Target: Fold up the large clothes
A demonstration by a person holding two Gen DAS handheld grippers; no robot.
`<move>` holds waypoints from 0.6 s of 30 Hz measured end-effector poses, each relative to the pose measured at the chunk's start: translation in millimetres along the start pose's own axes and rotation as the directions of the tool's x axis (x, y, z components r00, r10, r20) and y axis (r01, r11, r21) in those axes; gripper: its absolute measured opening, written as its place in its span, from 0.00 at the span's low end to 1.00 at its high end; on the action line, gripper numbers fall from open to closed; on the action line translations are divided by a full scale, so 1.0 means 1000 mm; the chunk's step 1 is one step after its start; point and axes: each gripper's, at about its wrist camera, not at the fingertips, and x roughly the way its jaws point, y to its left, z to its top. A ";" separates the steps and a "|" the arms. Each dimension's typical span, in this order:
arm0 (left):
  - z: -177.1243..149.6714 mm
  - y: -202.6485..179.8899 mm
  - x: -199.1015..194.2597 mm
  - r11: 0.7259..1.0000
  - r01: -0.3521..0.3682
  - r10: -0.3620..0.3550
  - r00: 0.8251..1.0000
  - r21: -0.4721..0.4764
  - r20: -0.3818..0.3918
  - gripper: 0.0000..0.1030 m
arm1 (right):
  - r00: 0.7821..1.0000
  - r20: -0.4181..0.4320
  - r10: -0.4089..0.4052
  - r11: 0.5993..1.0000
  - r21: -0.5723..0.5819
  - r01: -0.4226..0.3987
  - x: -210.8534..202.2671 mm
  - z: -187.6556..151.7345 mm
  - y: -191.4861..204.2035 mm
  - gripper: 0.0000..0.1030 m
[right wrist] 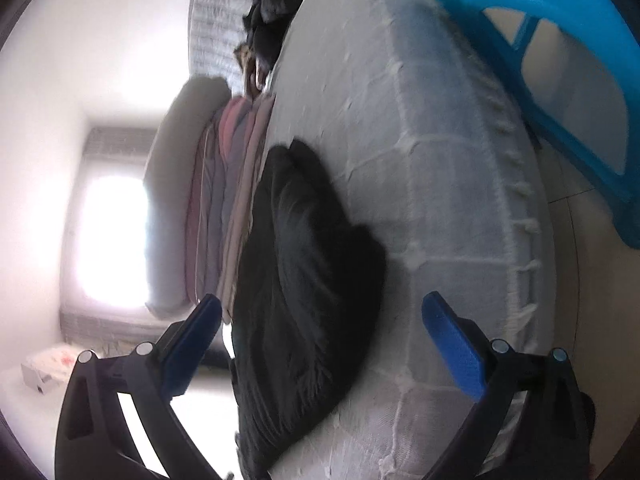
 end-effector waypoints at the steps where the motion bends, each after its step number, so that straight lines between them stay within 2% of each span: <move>1: 0.001 0.001 0.003 1.000 0.009 -0.009 1.000 -0.014 -0.001 0.85 | 1.000 -0.016 -0.008 1.000 -0.007 0.008 0.004 -0.001 0.000 0.94; 3: 0.002 0.003 0.010 0.999 0.018 -0.017 1.000 -0.041 0.011 0.85 | 0.998 -0.049 -0.028 1.000 -0.013 0.027 0.013 -0.002 0.000 0.94; 6: 0.007 0.002 0.018 0.997 0.047 -0.044 0.998 -0.063 0.041 0.85 | 0.998 -0.053 -0.022 1.000 0.006 0.023 0.016 0.000 -0.006 0.94; 9: 0.011 -0.007 0.026 1.000 0.013 -0.011 0.998 -0.028 0.067 0.88 | 0.999 -0.045 -0.002 1.000 0.021 0.003 0.013 -0.002 -0.008 0.94; 11: 0.010 -0.006 0.029 0.999 -0.013 0.014 0.998 -0.031 0.059 0.88 | 0.999 -0.042 0.012 1.000 0.026 -0.011 0.012 0.000 -0.010 0.94; 15: 0.003 -0.013 0.028 0.998 -0.059 0.057 0.996 0.024 0.061 0.88 | 0.998 -0.044 0.036 0.998 0.047 -0.034 0.010 0.003 -0.017 0.94; 18: 0.005 -0.006 0.023 0.997 -0.054 0.059 0.992 -0.050 0.110 0.88 | 0.999 -0.040 0.021 0.999 0.035 -0.020 0.013 0.005 -0.014 0.94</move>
